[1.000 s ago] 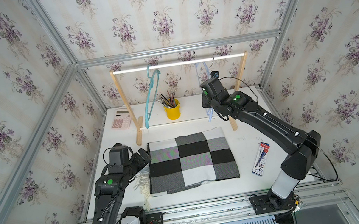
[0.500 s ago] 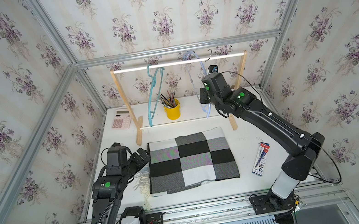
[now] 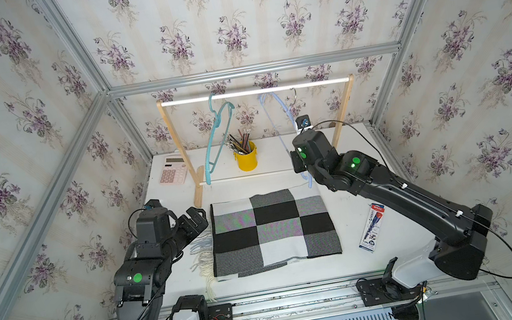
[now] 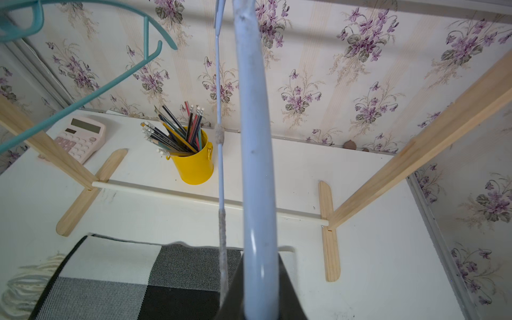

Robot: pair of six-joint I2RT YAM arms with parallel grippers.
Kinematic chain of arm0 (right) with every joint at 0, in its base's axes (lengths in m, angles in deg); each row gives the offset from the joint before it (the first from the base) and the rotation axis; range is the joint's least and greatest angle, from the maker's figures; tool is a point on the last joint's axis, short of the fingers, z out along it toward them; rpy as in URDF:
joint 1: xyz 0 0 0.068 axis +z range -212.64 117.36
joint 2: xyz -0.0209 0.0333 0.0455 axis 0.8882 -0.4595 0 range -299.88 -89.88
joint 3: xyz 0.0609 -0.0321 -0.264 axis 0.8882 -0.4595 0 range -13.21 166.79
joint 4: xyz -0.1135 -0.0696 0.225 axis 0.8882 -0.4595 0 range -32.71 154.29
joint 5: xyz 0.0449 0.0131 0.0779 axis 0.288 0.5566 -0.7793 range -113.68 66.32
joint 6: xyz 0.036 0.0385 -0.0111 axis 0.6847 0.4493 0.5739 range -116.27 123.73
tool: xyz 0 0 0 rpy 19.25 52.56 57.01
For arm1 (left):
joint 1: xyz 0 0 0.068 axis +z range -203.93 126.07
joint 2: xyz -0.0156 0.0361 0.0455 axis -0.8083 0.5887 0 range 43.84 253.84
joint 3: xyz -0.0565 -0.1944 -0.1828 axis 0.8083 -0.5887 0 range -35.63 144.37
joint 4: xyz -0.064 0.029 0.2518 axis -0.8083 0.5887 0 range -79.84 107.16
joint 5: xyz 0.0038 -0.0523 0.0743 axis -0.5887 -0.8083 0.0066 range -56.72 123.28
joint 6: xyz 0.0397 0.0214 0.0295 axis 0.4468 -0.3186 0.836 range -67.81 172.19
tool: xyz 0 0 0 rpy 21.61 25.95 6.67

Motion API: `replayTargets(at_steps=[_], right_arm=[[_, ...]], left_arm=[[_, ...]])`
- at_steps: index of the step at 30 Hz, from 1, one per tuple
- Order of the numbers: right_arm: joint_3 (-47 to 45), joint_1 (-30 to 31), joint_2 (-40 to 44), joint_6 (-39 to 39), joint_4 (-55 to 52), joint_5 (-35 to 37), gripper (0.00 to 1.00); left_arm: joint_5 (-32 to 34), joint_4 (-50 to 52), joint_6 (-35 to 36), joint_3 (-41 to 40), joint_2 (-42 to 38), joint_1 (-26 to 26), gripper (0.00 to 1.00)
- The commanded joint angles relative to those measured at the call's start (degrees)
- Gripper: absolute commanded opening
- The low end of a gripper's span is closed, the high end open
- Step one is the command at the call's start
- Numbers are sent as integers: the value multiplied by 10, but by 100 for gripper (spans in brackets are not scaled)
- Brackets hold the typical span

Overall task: Hang the scarf on the hanger
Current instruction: Pick up the hanger from the clothesline.

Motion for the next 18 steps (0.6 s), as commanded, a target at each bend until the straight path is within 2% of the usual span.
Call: replayTargets(at_steps=[1,4,9,12,15,18], right_arm=[[-58,12,36,-20,53,47,0],[-135,44,72,-28,83,93,0],[-269,118,114,-24,164,228,0],[-322,151,112,-10,208,297,0],[-349,164,91,10,230,330,0],[-361,165,70,14,253,332,0]], left_arm=[[9,39,13,45,6,0,97],[-10,57,12,92,13,0,95],[-78,61,-13,168,29,-1,88],[-107,46,-38,188,39,-15,84],[-90,29,-54,192,53,-59,83],[-19,20,-56,199,87,-154,84]])
